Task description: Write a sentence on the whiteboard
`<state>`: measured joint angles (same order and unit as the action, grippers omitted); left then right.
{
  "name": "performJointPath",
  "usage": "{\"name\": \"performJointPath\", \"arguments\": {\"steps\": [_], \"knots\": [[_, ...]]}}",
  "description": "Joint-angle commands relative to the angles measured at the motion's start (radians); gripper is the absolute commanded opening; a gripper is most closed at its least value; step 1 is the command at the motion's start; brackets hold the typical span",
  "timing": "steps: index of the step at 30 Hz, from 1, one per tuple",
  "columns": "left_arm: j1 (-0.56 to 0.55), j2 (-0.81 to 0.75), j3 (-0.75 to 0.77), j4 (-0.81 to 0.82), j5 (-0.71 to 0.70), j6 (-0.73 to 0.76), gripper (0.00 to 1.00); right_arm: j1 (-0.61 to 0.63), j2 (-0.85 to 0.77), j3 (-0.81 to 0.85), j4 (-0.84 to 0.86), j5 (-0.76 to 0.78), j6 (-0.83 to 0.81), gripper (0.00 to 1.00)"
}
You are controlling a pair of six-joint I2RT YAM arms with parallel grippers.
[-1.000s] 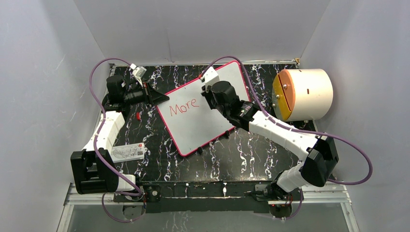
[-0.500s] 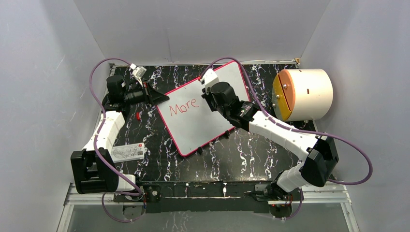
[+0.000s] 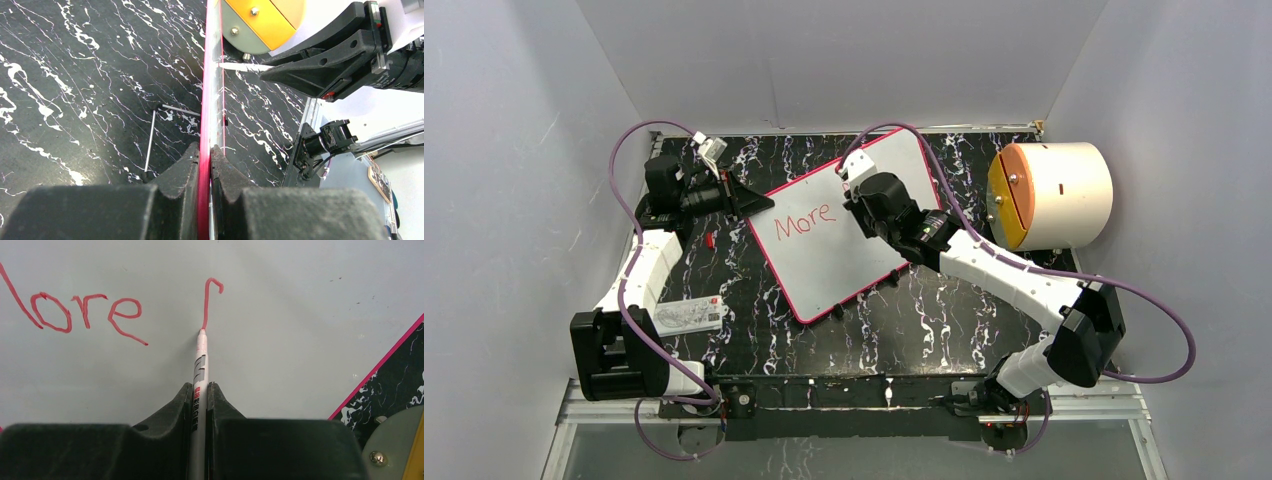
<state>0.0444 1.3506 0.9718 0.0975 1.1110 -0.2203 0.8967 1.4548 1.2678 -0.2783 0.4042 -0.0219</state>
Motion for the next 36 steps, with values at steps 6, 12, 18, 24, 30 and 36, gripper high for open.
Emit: {"name": "performJointPath", "arguments": {"steps": [6,12,18,24,30,36], "knots": [[-0.030,0.036,-0.031,-0.124,-0.030,0.056,0.00,-0.001,-0.021,0.004,-0.054,-0.060,0.040,0.00],[-0.031,0.034,-0.031,-0.124,-0.030,0.056,0.00,0.003,-0.024,0.013,-0.074,-0.075,0.039,0.00],[-0.031,0.032,-0.030,-0.124,-0.030,0.056,0.00,0.003,-0.073,0.004,-0.016,-0.088,0.048,0.00],[-0.031,0.033,-0.031,-0.124,-0.028,0.056,0.00,0.004,-0.102,-0.010,0.055,-0.011,0.047,0.00],[-0.030,0.033,-0.031,-0.124,-0.028,0.056,0.00,0.004,-0.069,-0.001,0.086,-0.002,0.037,0.00],[-0.031,0.035,-0.031,-0.124,-0.028,0.057,0.00,0.003,-0.047,0.005,0.102,-0.014,0.034,0.00]]}}
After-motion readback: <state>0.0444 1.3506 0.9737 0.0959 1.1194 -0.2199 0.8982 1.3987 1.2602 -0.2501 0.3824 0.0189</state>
